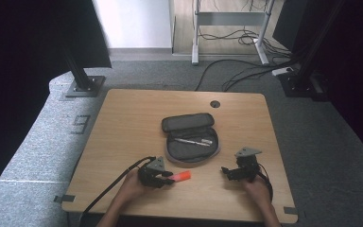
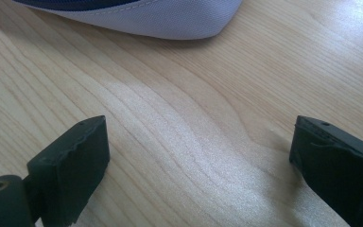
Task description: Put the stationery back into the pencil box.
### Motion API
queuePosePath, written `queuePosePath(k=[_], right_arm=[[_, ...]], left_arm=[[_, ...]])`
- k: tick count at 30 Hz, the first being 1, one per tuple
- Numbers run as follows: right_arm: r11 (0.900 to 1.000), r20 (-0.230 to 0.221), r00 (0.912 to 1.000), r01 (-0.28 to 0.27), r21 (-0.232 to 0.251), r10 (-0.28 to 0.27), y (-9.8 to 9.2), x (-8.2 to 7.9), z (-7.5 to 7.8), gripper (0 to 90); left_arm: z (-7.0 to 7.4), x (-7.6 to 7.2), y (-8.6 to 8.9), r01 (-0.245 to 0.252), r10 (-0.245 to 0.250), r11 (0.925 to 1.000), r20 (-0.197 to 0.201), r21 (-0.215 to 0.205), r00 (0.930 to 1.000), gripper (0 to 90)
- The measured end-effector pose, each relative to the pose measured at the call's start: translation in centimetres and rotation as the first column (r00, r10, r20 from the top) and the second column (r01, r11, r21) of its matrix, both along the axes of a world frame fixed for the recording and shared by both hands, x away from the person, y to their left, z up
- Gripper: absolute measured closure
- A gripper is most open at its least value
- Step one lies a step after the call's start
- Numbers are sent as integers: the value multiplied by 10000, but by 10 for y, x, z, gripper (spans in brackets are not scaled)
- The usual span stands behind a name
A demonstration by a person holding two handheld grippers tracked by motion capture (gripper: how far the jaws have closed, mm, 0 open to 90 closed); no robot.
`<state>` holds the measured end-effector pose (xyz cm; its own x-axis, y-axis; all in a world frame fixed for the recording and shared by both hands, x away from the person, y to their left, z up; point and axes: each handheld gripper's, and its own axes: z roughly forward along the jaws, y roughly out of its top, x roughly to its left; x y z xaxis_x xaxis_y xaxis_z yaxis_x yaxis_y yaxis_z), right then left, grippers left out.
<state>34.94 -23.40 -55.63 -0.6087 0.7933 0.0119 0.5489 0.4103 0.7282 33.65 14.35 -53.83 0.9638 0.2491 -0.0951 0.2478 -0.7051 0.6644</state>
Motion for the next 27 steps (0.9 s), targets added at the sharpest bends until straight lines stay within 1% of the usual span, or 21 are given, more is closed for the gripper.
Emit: queuePosePath(k=[2, 4, 7, 9, 12, 15, 17, 20, 23, 27], right_arm=[[10000, 2, 10000, 5, 7, -5, 0, 0, 0, 56], [10000, 4, 10000, -3, 5, 3, 0, 0, 0, 57], [10000, 5, 10000, -7, 9, 7, 0, 0, 0, 57], [10000, 3, 10000, -4, 9, 4, 0, 0, 0, 57], [10000, 5, 10000, -4, 9, 4, 0, 0, 0, 57], [10000, 4, 10000, -4, 9, 4, 0, 0, 0, 57], [10000, 3, 10000, -4, 8, 4, 0, 0, 0, 57], [10000, 5, 10000, -5, 7, 5, 0, 0, 0, 57], [10000, 5, 10000, -6, 8, 6, 0, 0, 0, 57], [10000, 4, 10000, -6, 8, 6, 0, 0, 0, 57]], left_arm=[[1, -2, -1, 60, -60, 10000, -8, 56, 10000, 667], [3, -5, -2, 188, -189, 9997, 82, 124, 9998, 668], [10, -9, 0, 261, -260, 9996, 90, -127, 9996, 668], [16, -10, 2, 154, -149, 9995, 190, -281, 9997, 668], [25, -12, 4, -128, 145, 9989, 362, -452, 9992, 668], [33, -13, 5, -280, 301, 9981, 385, -540, 9988, 668], [37, -13, 5, -289, 312, 9977, 365, -611, 9988, 668], [43, -12, 4, -388, 419, 9960, 362, -808, 9985, 668], [49, -11, 3, -516, 560, 9952, 521, -831, 9971, 668], [55, -9, 3, -643, 706, 9926, 584, -1029, 9958, 668]])
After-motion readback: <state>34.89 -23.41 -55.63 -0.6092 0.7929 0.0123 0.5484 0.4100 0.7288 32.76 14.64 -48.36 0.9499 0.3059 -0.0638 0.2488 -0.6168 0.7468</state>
